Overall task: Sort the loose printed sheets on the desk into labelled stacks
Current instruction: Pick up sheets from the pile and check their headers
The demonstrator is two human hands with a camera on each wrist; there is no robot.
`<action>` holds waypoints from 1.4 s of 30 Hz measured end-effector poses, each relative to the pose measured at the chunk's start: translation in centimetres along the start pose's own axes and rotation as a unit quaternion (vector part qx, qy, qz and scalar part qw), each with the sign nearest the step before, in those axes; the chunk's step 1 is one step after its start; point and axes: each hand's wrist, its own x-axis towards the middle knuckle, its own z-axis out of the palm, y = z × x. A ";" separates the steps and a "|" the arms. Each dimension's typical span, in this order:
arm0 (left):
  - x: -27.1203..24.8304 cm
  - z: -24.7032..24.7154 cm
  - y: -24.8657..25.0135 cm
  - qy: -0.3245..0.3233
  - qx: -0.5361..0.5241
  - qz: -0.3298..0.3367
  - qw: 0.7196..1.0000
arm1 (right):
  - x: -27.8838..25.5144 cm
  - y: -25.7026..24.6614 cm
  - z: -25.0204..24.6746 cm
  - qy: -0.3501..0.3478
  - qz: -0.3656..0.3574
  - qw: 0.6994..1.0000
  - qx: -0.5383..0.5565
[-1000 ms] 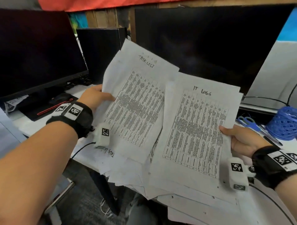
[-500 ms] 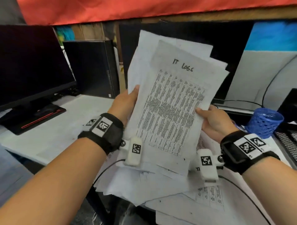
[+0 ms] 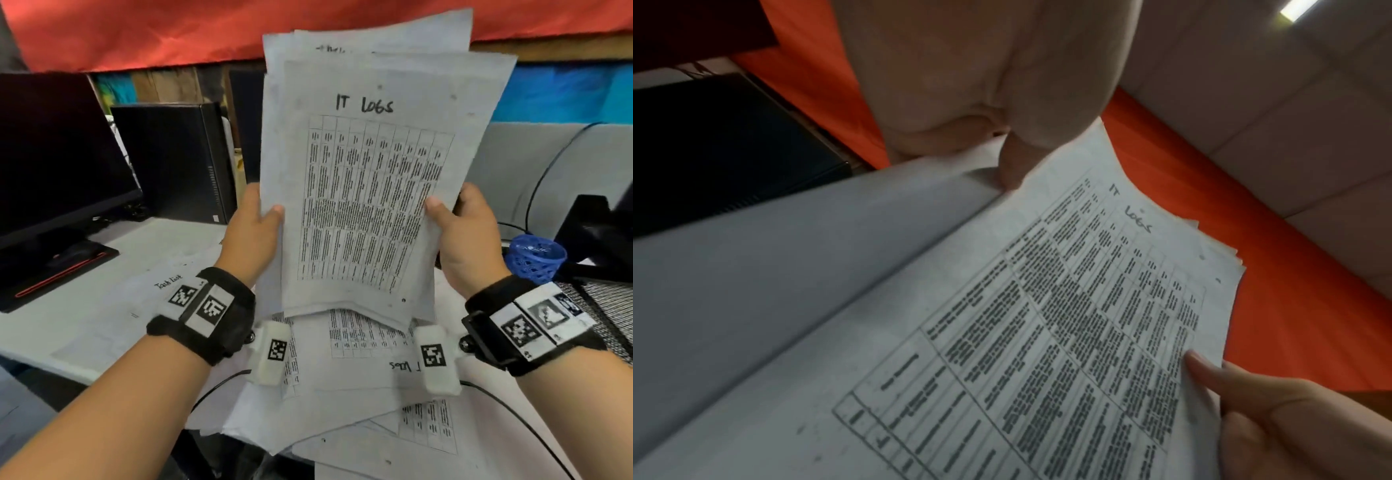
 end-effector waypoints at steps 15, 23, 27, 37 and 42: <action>-1.2 3.6 0.5 0.025 -0.143 -0.038 0.989 | 0.2 -4.3 0.1 -0.003 -0.027 1.000 -0.003; -1.3 3.5 0.5 -0.022 -0.165 -0.027 0.986 | 2.7 -8.9 0.0 -0.021 -0.080 0.996 -0.025; -1.4 3.8 -0.2 -0.030 -0.148 -0.034 0.988 | 3.5 -8.3 0.4 0.002 -0.052 0.999 -0.005; -1.7 4.1 -0.8 -0.021 -0.168 -0.057 0.984 | 4.0 -6.8 -0.4 0.007 -0.188 0.927 -0.324; -2.0 4.6 -0.9 -0.004 -0.145 -0.055 0.988 | 3.2 -6.3 -1.0 -0.030 -0.162 0.953 -0.255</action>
